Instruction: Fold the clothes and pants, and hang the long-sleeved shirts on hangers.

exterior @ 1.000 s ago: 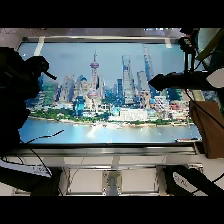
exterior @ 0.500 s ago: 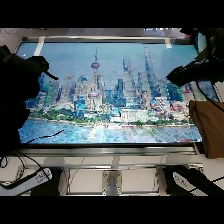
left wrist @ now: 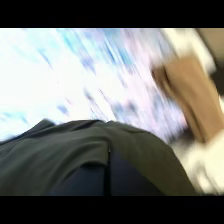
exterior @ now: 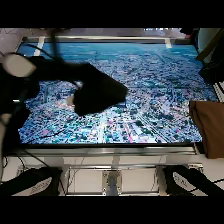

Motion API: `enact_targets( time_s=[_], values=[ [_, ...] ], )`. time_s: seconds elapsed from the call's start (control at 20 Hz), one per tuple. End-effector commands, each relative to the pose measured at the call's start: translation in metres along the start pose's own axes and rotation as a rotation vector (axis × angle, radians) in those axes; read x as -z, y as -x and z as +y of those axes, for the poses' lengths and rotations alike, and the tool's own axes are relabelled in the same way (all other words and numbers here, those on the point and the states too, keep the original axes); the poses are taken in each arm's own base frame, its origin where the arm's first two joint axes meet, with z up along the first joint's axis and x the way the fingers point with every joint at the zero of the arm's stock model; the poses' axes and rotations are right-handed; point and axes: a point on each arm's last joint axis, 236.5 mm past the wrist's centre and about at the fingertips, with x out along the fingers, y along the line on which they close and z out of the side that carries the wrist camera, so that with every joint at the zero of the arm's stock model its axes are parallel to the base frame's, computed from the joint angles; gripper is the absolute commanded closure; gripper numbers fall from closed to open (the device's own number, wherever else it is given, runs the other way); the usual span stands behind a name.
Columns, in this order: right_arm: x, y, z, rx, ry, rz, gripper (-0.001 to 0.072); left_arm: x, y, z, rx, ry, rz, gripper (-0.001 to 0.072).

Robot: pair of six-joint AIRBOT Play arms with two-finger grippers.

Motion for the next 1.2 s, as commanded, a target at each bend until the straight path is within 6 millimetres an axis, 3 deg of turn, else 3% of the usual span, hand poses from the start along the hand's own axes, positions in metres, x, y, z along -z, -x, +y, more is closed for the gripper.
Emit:
enact_targets(
  time_s=[0.0, 0.1, 0.2, 0.25, 0.3, 0.35, 0.45, 0.55, 0.65, 0.75, 0.8, 0.9, 1.0, 1.15],
  values=[
    [0.015, -0.011, -0.014, 0.033, -0.022, 0.058, 0.0237, 0.095, -0.114, -0.054, 0.083, -0.028, 0.235, 0.0684],
    [0.03, -0.021, -0.027, 0.053, -0.064, 0.105, 0.0237, 0.129, -0.175, -0.062, 0.085, 0.02, 0.255, 0.0683],
    [0.05, -0.031, -0.044, 0.077, -0.118, 0.161, 0.0237, 0.147, -0.21, -0.066, 0.116, 0.133, 0.256, 0.0676],
    [0.06, -0.036, -0.052, 0.088, -0.148, 0.186, 0.0238, 0.145, -0.215, -0.062, 0.12, 0.158, 0.248, 0.0491],
    [0.071, -0.042, -0.06, 0.096, -0.178, 0.21, 0.0238, 0.133, -0.211, -0.048, 0.104, 0.165, 0.226, 0.0076],
    [0.08, -0.048, -0.062, 0.086, -0.207, 0.23, 0.0238, 0.116, -0.201, -0.03, 0.087, 0.186, 0.203, 0.0022],
    [0.098, -0.067, -0.054, 0.007, -0.272, 0.264, 0.0238, 0.069, -0.154, 0.023, 0.043, 0.246, 0.148, 0.0014],
    [0.113, -0.09, -0.033, -0.107, -0.334, 0.29, 0.0238, 0.03, -0.086, 0.086, -0.044, 0.284, 0.083, 0.0014],
    [0.123, -0.116, -0.005, -0.223, -0.381, 0.3, 0.0238, 0.001, -0.019, 0.15, -0.175, 0.318, -0.02, 0.0015],
    [0.116, -0.141, 0.027, -0.352, -0.45, 0.246, 0.0238, -0.015, 0.027, 0.202, -0.262, 0.407, -0.117, 0.0015],
    [0.111, -0.152, 0.04, -0.405, -0.492, 0.21, 0.0238, -0.013, 0.038, 0.224, -0.296, 0.44, -0.13, 0.0015],
    [0.111, -0.169, 0.063, -0.472, -0.538, 0.188, 0.0237, 0.002, 0.033, 0.252, -0.319, 0.493, -0.095, 0.0015],
    [0.122, -0.174, 0.081, -0.499, -0.517, 0.231, 0.0237, 0.022, 0.01, 0.27, -0.319, 0.519, -0.032, 0.0015],
    [0.132, -0.177, 0.084, -0.477, -0.466, 0.27, 0.0237, 0.058, -0.029, 0.292, -0.307, 0.497, 0.08, 0.0015]
  ],
)
